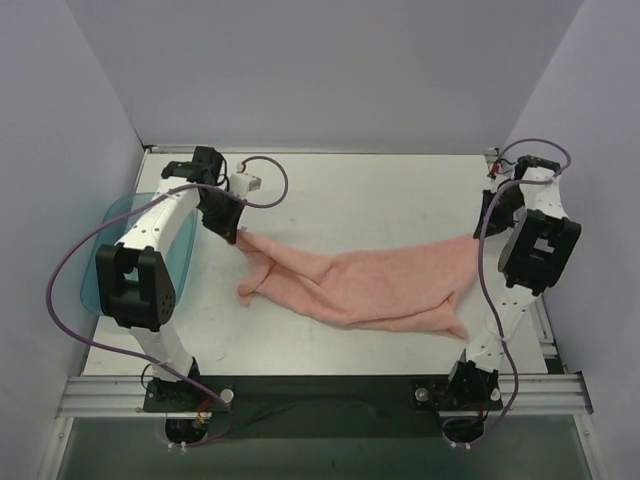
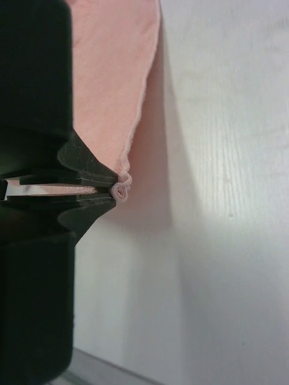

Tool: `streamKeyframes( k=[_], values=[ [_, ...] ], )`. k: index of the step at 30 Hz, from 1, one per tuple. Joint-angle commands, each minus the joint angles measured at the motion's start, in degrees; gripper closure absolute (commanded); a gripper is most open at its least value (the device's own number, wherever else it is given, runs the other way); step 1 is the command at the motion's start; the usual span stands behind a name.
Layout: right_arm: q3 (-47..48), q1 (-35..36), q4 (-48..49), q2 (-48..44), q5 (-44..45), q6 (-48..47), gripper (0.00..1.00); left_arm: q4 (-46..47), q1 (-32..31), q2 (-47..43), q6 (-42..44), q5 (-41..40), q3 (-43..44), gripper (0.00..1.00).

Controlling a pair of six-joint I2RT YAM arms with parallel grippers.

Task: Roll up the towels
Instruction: Flatten the towel

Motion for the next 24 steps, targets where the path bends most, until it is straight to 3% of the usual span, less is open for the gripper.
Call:
streamKeyframes(
  k=[1, 6, 13, 16, 24],
  values=[
    [3.35, -0.64, -2.47, -13.64, -4.70, -0.62, 1.00, 0.71, 1.69, -2.63, -2.09, 1.60, 6.98, 1.00],
    [5.99, -2.32, -2.38, -22.94, -8.65, 1.57, 1.00, 0.97, 3.80, -3.77, -4.20, 1.16, 15.05, 1.00],
    [4.67, -5.65, -1.94, -32.98, -13.48, 1.84, 1.00, 2.73, 6.00, -8.25, -3.76, 0.81, 17.53, 1.00],
    [2.75, -8.28, -1.51, -37.55, -16.47, 1.93, 1.00, 4.31, 8.27, -12.55, -4.99, 1.95, 16.13, 1.00],
    [-5.52, -16.63, -0.62, -51.86, -22.54, 0.17, 1.00, 6.07, 11.89, -31.27, -3.85, 4.94, 1.82, 1.00]
  ],
)
